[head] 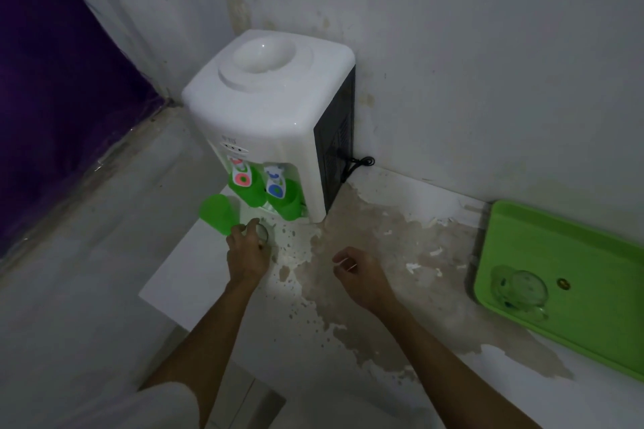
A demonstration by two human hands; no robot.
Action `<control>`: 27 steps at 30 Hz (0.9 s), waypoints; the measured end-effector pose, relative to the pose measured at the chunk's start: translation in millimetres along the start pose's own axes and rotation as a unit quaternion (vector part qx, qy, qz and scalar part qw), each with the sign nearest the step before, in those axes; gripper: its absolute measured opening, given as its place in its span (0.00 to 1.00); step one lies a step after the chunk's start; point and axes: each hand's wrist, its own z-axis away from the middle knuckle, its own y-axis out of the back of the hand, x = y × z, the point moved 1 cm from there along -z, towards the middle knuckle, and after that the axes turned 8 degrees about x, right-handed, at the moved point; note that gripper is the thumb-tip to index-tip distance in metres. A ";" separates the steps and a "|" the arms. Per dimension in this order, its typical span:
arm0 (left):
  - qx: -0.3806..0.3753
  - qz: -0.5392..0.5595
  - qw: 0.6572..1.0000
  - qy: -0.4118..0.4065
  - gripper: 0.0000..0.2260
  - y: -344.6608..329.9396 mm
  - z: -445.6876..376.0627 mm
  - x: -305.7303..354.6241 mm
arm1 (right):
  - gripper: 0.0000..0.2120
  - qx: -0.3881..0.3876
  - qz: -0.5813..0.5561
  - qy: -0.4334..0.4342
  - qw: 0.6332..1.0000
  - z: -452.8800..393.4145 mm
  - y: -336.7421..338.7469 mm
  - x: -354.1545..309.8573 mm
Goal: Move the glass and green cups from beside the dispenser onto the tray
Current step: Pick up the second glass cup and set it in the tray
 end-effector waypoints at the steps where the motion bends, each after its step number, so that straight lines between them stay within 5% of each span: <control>1: -0.004 0.005 1.000 -0.007 0.27 -1.9 4.0 1.9 | 0.07 0.003 -0.002 -0.004 1.000 1.8 2.2 2.5; 9: -0.092 0.034 0.991 -0.094 0.27 -26.4 47.9 59.7 | 0.04 0.044 -0.043 -0.071 0.996 19.6 31.9 39.7; 15: -0.139 0.114 0.965 -0.191 0.29 -49.8 84.3 130.0 | 0.05 0.146 -0.088 -0.163 0.972 44.6 62.9 83.0; 21: -0.181 0.202 0.924 -0.268 0.29 -67.7 128.5 200.3 | 0.14 0.193 -0.382 -0.341 0.837 69.0 101.0 100.9; 27: -0.231 0.244 0.884 -0.325 0.28 -80.7 176.0 244.0 | 0.25 0.168 -0.587 -0.317 0.726 78.6 136.6 120.7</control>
